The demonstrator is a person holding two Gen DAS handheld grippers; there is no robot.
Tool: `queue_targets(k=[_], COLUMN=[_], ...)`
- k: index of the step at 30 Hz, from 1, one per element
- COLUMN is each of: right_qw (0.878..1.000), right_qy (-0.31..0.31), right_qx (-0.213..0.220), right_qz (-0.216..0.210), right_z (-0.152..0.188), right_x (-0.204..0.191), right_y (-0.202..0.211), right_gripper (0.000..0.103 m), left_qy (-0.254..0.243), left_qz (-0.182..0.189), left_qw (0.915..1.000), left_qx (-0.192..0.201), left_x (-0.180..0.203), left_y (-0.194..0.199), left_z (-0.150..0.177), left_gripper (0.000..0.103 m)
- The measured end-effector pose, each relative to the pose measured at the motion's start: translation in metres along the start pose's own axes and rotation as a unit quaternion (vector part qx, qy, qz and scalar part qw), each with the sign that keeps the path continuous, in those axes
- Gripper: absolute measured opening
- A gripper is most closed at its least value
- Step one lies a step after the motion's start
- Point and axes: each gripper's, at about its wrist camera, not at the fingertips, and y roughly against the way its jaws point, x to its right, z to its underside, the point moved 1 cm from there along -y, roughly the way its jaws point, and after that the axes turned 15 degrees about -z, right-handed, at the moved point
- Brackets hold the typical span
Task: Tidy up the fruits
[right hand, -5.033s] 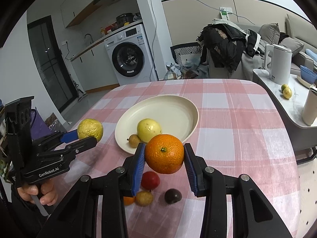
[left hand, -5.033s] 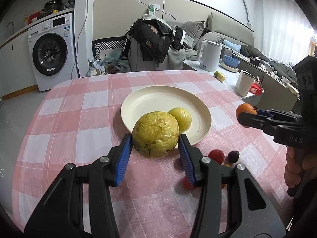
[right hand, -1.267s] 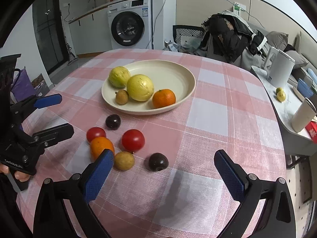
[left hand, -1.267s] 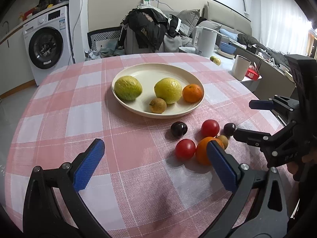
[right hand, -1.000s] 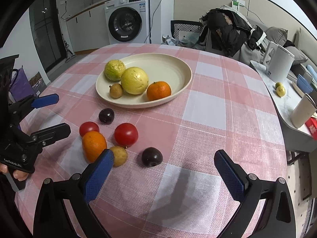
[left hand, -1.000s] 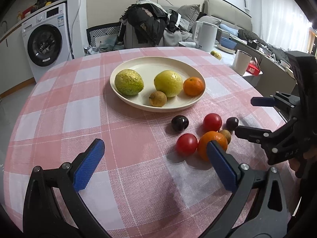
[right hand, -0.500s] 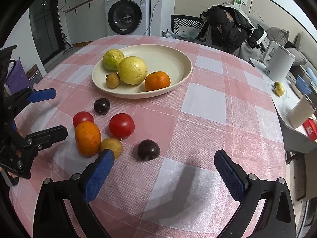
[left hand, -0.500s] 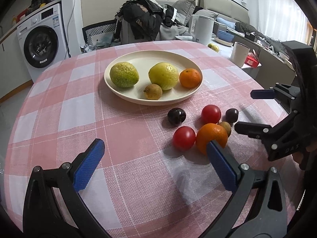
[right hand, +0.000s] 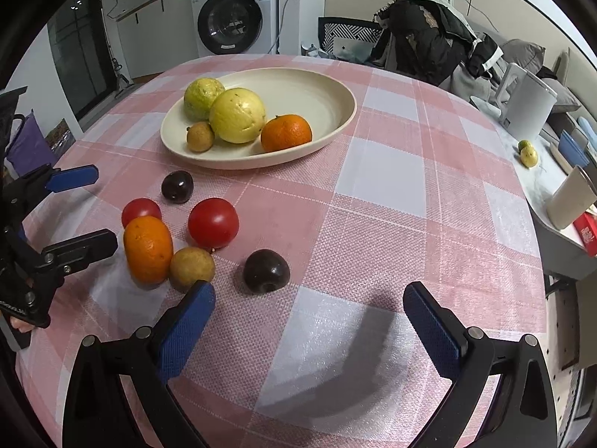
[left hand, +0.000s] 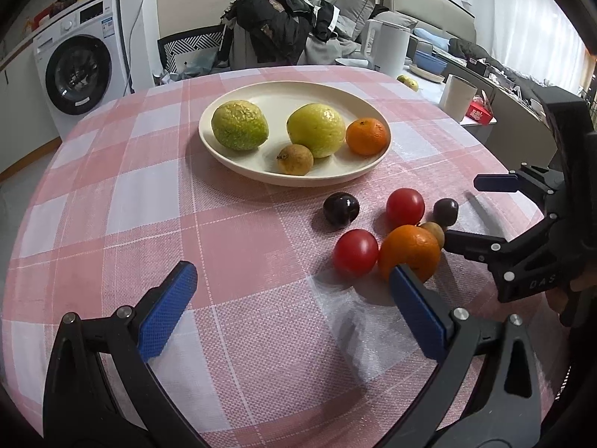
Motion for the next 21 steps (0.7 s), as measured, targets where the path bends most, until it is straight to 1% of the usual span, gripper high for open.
queue_targets(k=[4,8,11,12,14,16,17,19,21], right_qw=[1.0,1.0,1.0,1.0,1.0,1.0,1.0,0.999,0.999], right_qy=[-0.013,-0.017,-0.009,-0.007,-0.002,0.006,0.01,0.015,0.017], right_qx=[0.0,0.002,0.005,0.005,0.007,0.011,0.012,0.015,0.017], right_qz=[0.006,0.005,-0.006,-0.015,-0.015,-0.022,-0.023,-0.027,-0.033], right_z=[-0.001,-0.002,-0.003,-0.004,-0.004,-0.004,-0.004,-0.004,-0.004], right_x=[0.002,0.002,-0.001,-0.003,-0.006,-0.009,-0.011,-0.014,-0.015], right_y=[-0.003,-0.005,-0.005,-0.005,-0.005,-0.005,-0.005,-0.005,-0.003], right_gripper=[0.103,0.1,0.086,0.079,0.074,0.063,0.06,0.047,0.039], left_qy=[0.0,-0.004,-0.012,-0.014,-0.016,-0.016,-0.015,-0.016,-0.018], left_qz=[-0.001,-0.001,-0.001,0.0,0.0,0.001,0.002,0.003,0.005], left_qw=[1.0,1.0,0.9999,0.9999,0.9998,0.9998,0.9998,0.9998,0.9997], left_qx=[-0.001,0.003,0.005,0.006,0.01,0.01,0.01,0.011,0.013], left_x=[0.0,0.001,0.004,0.005,0.005,0.006,0.006,0.006,0.007], left_y=[-0.001,0.0,0.002,0.002,0.004,0.004,0.005,0.005,0.006], left_z=[0.0,0.0,0.001,0.001,0.001,0.001,0.002,0.001,0.001], left_gripper=[0.102,0.102,0.102,0.102,0.102,0.102,0.102,0.102,0.102])
